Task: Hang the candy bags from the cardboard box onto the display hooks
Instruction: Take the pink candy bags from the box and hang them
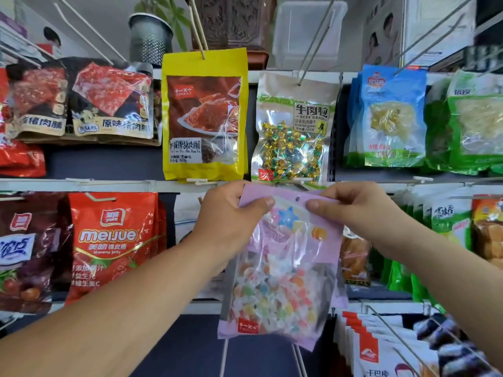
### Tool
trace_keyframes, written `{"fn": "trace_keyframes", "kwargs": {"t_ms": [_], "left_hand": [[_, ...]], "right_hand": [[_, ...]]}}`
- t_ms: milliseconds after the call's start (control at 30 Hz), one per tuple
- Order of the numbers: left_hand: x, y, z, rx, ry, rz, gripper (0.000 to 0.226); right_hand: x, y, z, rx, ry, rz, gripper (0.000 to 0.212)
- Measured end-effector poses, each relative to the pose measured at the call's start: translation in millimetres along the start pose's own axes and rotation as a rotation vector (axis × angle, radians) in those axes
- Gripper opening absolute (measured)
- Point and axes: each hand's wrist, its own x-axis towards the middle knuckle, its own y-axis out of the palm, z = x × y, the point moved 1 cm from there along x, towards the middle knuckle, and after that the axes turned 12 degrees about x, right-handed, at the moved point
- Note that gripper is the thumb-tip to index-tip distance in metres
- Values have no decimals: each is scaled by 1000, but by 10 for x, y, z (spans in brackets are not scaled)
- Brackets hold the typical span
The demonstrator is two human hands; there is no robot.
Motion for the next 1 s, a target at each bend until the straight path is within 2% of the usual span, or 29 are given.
{"fn": "trace_keyframes", "kwargs": {"t_ms": [133,267,400,467,533,600,667,700,767,867,1000], "left_hand": [[97,43,-3,72,-17,1,10],[150,45,36,186,-37,-18,11],[197,67,170,345,-24,-26,5],[211,80,242,430,-19,-64,18],[174,50,290,426,-29,-81,26],[68,-16,340,361,-42,-77,23],[-72,-93,414,329,-52,-63,24],[-147,-131,454,328,-59,-53,24],[-291,-203,525,345,-68,-22,22],[-535,-340,594,368,-100,11,21],[-899,-610,647,393,-160,73,22]], "right_hand": [[101,25,-38,53,12,-98,26],[222,46,-31,43,38,-110,24],[258,118,-160,-211,-2,-144,28],[222,150,-243,-413,-43,-207,33],[141,143,-313,-689,-246,-372,48],[-26,196,-349,-869,-604,-426,43],[-227,369,-423,-918,-826,-216,36],[-286,464,-491,-937,-840,-88,38],[-310,620,-638,-998,-722,53,48],[-300,765,-789,-1043,-488,122,63],[-370,800,-828,-1042,-411,184,68]]}}
